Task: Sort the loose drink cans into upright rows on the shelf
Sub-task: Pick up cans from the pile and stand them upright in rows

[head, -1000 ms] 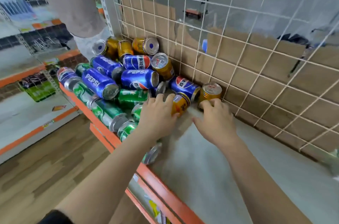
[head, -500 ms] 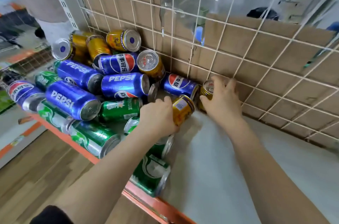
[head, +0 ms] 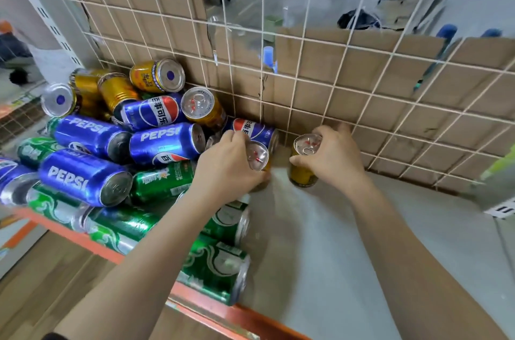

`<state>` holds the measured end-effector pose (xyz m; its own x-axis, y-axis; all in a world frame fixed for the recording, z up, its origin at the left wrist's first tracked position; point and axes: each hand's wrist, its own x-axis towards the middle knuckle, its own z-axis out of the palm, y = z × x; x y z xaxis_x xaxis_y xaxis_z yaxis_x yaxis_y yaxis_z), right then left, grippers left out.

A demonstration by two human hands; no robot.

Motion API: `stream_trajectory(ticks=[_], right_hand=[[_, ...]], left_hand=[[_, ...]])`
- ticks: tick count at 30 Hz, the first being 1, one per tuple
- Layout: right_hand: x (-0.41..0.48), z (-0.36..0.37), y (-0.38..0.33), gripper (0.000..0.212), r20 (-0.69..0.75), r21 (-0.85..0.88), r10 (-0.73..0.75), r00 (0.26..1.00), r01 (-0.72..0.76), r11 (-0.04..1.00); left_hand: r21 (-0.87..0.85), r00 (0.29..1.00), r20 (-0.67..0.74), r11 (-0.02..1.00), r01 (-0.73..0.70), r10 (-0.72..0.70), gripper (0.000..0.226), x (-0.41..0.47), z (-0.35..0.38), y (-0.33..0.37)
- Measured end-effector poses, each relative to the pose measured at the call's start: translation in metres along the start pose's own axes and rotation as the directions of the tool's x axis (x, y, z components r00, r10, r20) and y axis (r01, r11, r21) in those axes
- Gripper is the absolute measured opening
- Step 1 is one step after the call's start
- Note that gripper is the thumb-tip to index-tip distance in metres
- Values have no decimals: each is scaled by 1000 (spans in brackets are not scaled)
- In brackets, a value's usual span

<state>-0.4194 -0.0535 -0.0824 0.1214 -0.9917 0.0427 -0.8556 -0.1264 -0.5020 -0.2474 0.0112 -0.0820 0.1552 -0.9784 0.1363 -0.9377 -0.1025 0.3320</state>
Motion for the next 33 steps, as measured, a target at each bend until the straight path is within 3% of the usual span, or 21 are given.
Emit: stream_trajectory(ticks=[5,11,23,33], right_hand=[[-28,-21,16,66,-42,-26,57,998,-58,998],[-70,-63,50,67,-140,-56,135,981,-144,988],[-225,-180,204,65,-391,-30,359,847,-402,915],[-370,-271,352,58,-472,68,475,743,-507,859]], left_hand=[[107,990,50,985,-136,131,69,2,3,21],[30,949,-6,948,-316,316,61,-1,1,82],[-27,801,33,802,-597,598,64,-96,34,300],[-282,732,26,707,-648,681,67,-219,98,478]])
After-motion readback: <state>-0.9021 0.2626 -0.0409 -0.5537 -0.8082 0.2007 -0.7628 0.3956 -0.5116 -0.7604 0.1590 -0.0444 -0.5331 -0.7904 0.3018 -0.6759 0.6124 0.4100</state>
